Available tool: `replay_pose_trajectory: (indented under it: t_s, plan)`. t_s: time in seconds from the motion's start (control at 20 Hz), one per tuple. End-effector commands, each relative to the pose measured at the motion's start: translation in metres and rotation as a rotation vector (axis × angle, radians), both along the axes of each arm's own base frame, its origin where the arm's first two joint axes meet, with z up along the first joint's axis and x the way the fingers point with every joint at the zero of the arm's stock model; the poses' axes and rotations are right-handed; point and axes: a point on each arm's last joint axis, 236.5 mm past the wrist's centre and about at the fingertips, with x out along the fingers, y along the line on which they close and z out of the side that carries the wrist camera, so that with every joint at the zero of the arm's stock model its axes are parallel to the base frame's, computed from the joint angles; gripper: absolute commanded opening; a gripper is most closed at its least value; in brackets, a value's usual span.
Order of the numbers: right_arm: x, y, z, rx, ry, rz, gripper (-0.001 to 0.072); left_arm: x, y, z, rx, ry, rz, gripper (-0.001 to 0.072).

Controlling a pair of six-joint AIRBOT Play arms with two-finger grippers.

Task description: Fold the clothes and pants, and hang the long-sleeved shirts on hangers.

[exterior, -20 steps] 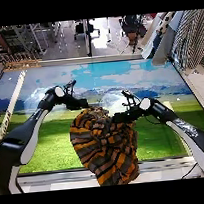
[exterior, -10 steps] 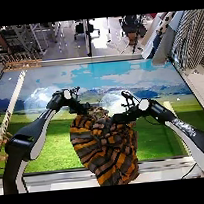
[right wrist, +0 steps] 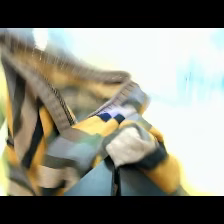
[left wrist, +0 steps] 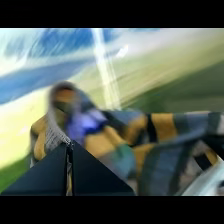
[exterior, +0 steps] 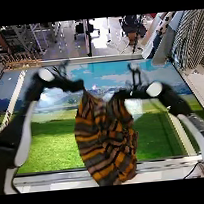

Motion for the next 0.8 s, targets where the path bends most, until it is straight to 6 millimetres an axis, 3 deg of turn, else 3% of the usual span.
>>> replay_pose_trajectory:
  t_s: [0.0,0.05,0.1,0.15,0.2,0.35,0.4,0.45,0.5,0.65,0.75]
  plan:
    - [0.004,-0.019,0.157,-0.009,-0.372,-0.042,0.0018,-0.024,0.031,0.172,-0.237,-0.348,-0.001,0.0011]
    - [-0.008,-0.026,0.181,-0.033,-0.419,-0.041,0.0018,-0.037,0.044,0.2,-0.245,-0.415,0.003,0.0011]
    - [-0.019,-0.031,0.188,-0.067,-0.427,-0.035,0.0018,-0.049,0.057,0.22,-0.225,-0.467,0.011,0.0011]
    - [-0.03,-0.038,0.179,-0.127,-0.389,-0.02,0.0018,-0.059,0.065,0.225,-0.203,-0.476,0.018,0.0012]
    - [-0.04,-0.046,0.157,-0.195,-0.304,-0.004,0.0018,-0.071,0.067,0.218,-0.189,-0.442,0.002,0.0012]
    - [-0.052,-0.079,0.073,-0.226,0.027,-0.07,0.0038,-0.123,0.049,0.146,-0.122,-0.186,-0.174,0.0012]
    - [-0.05,-0.09,0.052,-0.184,0.118,-0.141,0.0195,-0.133,0.041,0.119,-0.103,-0.115,-0.227,0.0012]
    - [-0.053,-0.092,0.031,-0.137,0.212,-0.172,0.0413,-0.136,0.036,0.096,-0.092,-0.059,-0.236,0.0011]
    - [-0.062,-0.083,0.014,-0.098,0.289,-0.139,0.0515,-0.137,0.031,0.071,-0.072,-0.01,-0.245,0.0011]
    - [-0.096,-0.024,-0.018,0.019,0.415,0.042,0.0522,-0.141,0.024,0.017,-0.063,0.126,-0.255,0.0011]
    - [-0.109,0.016,-0.045,0.072,0.452,0.078,0.0523,-0.139,0.023,0.005,-0.063,0.157,-0.253,0.0011]
